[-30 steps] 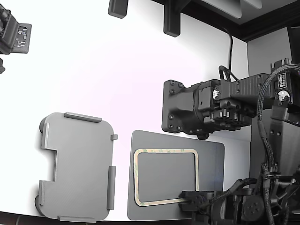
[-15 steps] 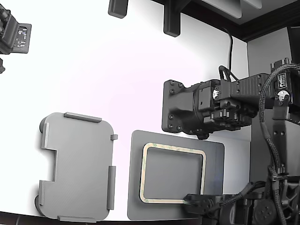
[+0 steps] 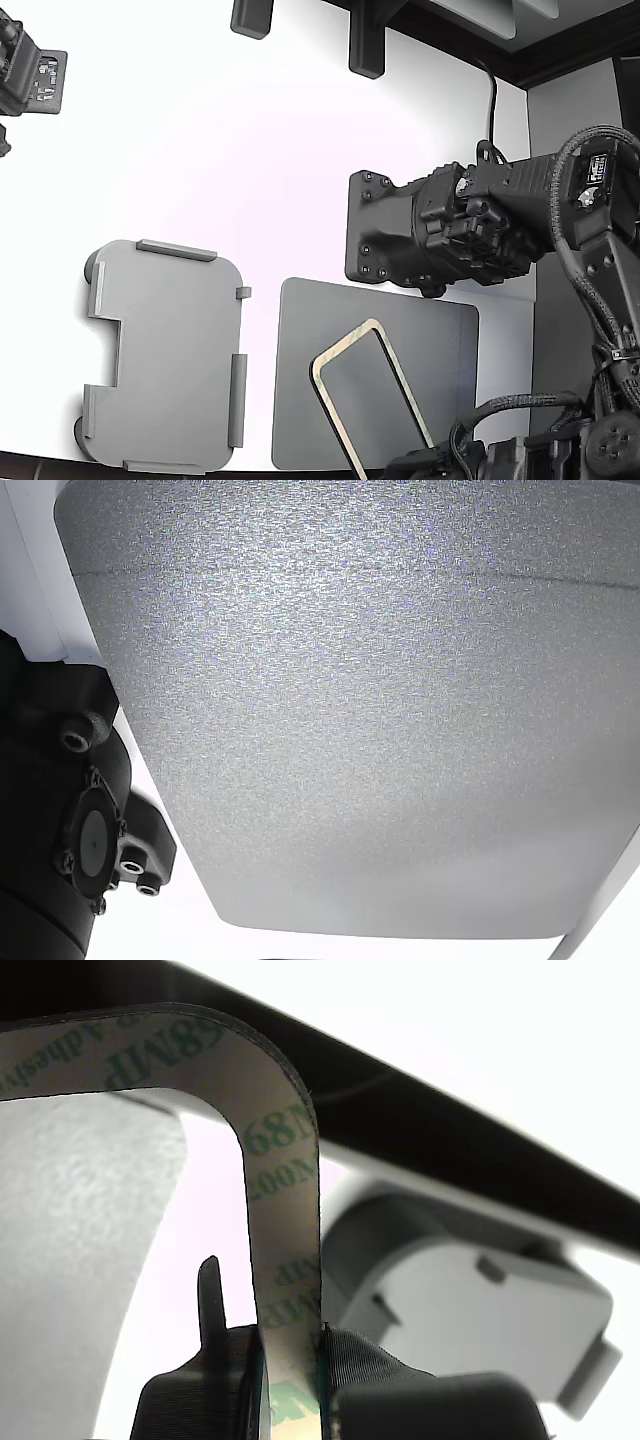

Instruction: Grab top frame and put it into gray box.

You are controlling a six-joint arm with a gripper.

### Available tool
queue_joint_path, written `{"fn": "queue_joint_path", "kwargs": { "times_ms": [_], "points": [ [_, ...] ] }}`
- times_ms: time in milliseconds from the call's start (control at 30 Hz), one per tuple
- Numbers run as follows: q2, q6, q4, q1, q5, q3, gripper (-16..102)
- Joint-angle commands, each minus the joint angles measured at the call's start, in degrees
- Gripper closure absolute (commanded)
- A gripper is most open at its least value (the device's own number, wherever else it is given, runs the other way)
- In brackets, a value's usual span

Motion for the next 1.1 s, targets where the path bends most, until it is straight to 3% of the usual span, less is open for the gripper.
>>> {"fn": "queue_joint_path", "kwargs": {
  "times_ms": [0,233,367,533,633,733,967,1067],
  "points": [
    [0.79,23.47,0.53,-5.89,0.88,-3.60,97],
    [1.76,75.41,0.53,-15.12,7.73,-0.53,97],
    [4.66,86.75,0.53,-20.83,9.05,2.64,99],
    [5.10,99.23,0.53,-29.88,2.72,2.11,99],
    [5.80,129.20,0.62,-31.38,5.10,3.87,99],
    [5.10,160.49,0.62,-33.40,0.70,3.69,99],
    [4.48,178.15,0.62,-37.27,-10.28,6.33,99],
    [3.52,179.21,0.62,-37.71,-11.51,7.03,99]
  ]
}}
